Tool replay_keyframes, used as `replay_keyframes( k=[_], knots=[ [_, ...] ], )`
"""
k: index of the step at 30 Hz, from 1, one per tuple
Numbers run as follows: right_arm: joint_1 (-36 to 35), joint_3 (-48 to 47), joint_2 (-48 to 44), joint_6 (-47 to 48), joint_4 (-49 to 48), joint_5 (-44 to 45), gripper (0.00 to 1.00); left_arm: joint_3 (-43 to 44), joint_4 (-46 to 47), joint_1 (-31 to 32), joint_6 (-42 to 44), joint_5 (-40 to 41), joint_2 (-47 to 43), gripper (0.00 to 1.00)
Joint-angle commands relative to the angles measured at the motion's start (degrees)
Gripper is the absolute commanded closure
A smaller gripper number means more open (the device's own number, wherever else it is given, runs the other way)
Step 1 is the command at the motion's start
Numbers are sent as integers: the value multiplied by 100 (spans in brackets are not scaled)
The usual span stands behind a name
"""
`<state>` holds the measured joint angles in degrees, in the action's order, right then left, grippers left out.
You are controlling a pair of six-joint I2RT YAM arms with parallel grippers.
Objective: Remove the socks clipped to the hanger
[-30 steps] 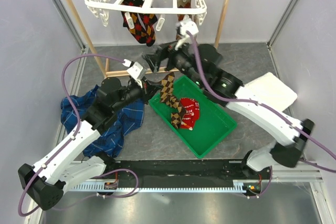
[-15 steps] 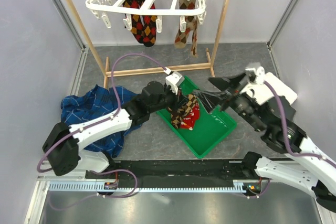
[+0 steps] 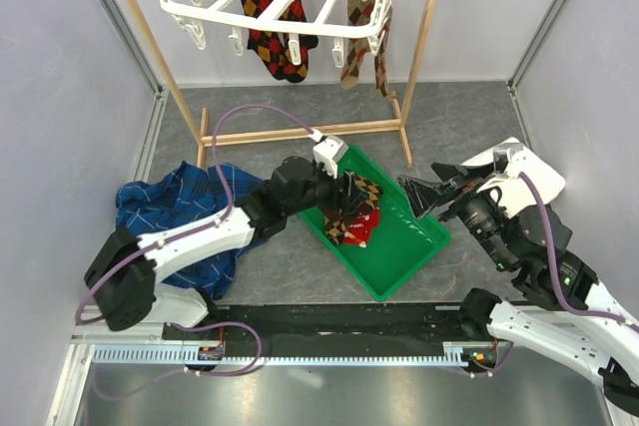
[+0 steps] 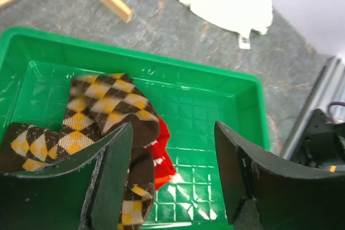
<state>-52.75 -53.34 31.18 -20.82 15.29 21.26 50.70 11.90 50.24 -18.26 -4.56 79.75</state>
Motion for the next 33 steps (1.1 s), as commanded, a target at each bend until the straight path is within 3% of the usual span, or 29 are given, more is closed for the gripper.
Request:
replay_keyframes(
  k=[1,6,10,12,13,15,21,26,33],
  knots=[
    [2,157,72,34,115,546,2,-200,-143,21,15,-89,-915,32],
    [-7,447,318,-19,97,1107,2,-438,-872,21,393,427,-1742,30],
    [2,430,966,103,-331,1697,2,-447,-1593,21,858,1131,-2505,19],
    [19,299,1310,648,-622,1785,2,-403,-1936,21,1148,1342,-2726,13],
    [45,141,1686,884,-963,1846,2,-385,-2024,21,1236,1378,-2806,4],
    [281,-70,2074,1585,-1246,1707,2,-237,-2261,21,1430,1422,-2964,1],
    [1905,-1239,3727,1792,-1449,-119,2,177,-2815,21,2063,1264,-2974,1],
    [2733,-1442,4782,1774,-2704,-1287,2,19,-3009,12,2170,1274,-3140,1],
    [3254,-2109,6117,1773,-3927,-2371,3,-165,-2939,21,2151,1177,-3659,1]
  ],
)
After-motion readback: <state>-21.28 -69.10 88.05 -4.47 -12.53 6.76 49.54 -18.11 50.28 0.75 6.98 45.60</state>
